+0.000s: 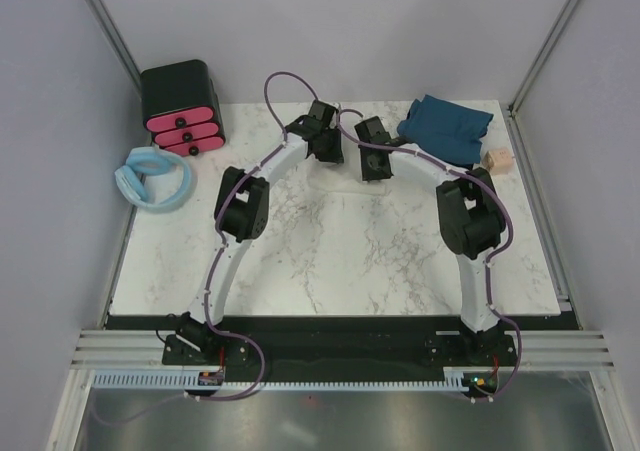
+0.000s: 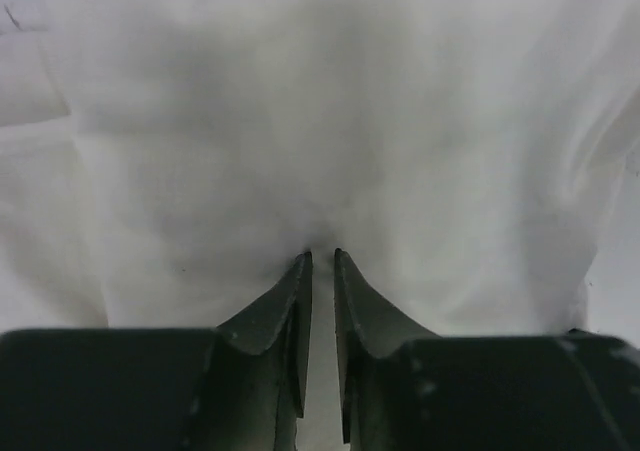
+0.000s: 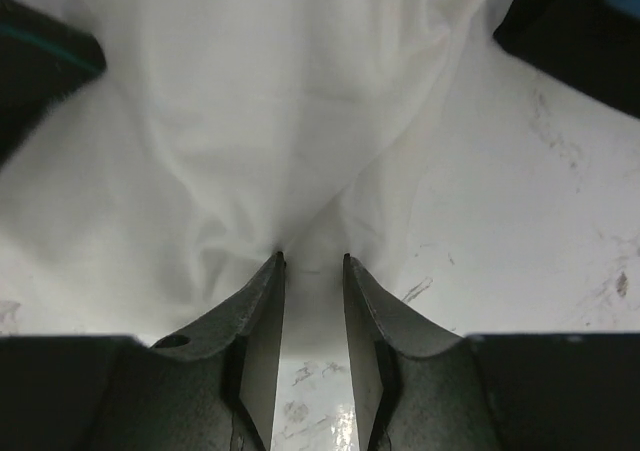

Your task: Fold and stack the t-shirts

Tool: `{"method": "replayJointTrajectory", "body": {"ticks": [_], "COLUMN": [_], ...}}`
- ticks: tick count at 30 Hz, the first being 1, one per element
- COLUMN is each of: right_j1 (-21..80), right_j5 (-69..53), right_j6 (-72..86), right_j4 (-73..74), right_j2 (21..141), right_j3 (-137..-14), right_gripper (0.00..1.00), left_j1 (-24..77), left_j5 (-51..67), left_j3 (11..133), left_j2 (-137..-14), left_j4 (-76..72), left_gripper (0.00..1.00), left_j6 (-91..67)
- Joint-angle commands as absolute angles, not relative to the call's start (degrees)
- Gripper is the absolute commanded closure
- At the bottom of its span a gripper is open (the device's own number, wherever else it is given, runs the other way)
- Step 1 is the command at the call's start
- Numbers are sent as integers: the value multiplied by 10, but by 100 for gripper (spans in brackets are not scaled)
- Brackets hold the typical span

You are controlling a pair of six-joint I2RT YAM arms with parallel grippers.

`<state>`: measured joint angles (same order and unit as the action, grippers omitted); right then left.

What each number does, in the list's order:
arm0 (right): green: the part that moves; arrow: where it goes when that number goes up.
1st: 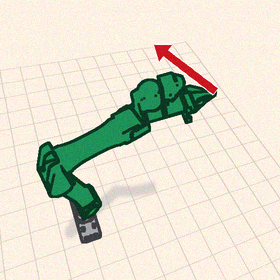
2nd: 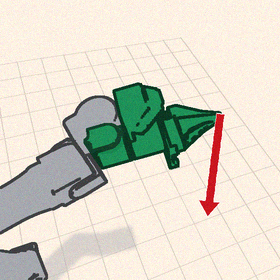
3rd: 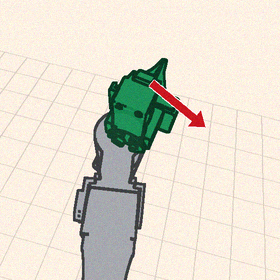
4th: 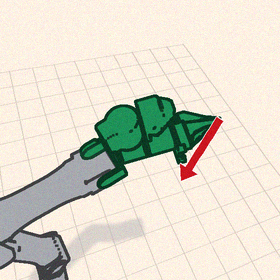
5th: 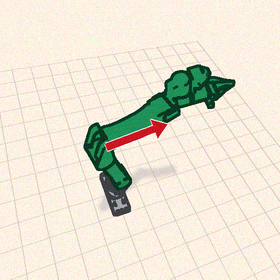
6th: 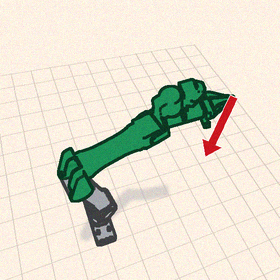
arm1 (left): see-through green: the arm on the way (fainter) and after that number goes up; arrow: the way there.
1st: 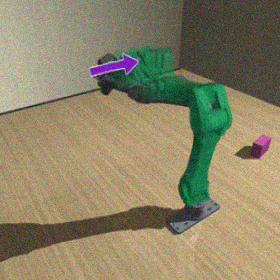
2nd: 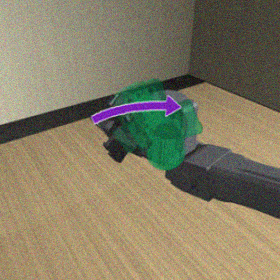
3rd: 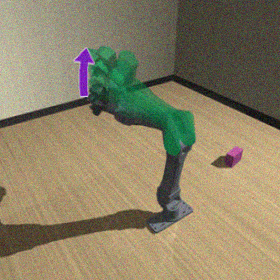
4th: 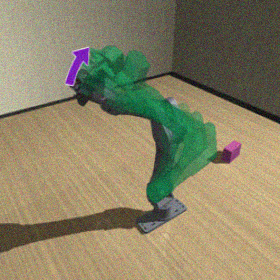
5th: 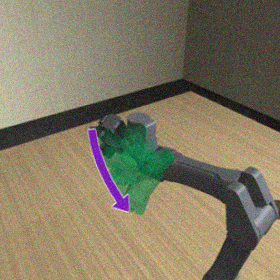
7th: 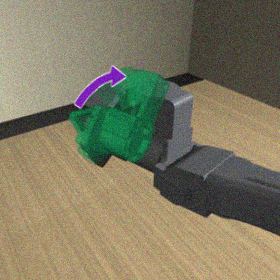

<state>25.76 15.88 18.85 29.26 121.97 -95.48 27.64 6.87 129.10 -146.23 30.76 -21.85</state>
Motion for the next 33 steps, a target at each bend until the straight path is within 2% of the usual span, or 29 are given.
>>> {"method": "replayJointTrajectory", "body": {"ticks": [1, 2, 3, 8, 17, 22, 26, 33], "right_j1": [264, 264, 264, 264, 272, 272, 272, 268], "right_j5": [168, 170, 177, 187, 158, 189, 198, 169], "right_j6": [197, 196, 195, 196, 190, 188, 169, 134], "right_j4": [296, 300, 304, 314, 341, 340, 357, 382], "right_j2": [1182, 1180, 1179, 1166, 1109, 1043, 1041, 1154], "right_j3": [-917, -909, -898, -868, -798, -770, -832, -1053], "right_gripper": [63, 63, 63, 64, 65, 61, 60, 58], "left_j1": [264, 260, 258, 254, 253, 251, 243, 243], "left_j5": [76, 76, 76, 51, 48, 22, 26, 38], "left_j3": [1335, 1334, 1332, 1278, 1254, 1225, 1202, 1112], "left_j2": [-1470, -1475, -1475, -1451, -1431, -1398, -1332, -1222], "left_j4": [292, 296, 309, 317, 329, 335, 331, 323], "left_gripper": [84, 96, 98, 98, 98, 98, 83, 81], "left_j6": [-242, -246, -255, -268, -247, -238, -226, -215]}}
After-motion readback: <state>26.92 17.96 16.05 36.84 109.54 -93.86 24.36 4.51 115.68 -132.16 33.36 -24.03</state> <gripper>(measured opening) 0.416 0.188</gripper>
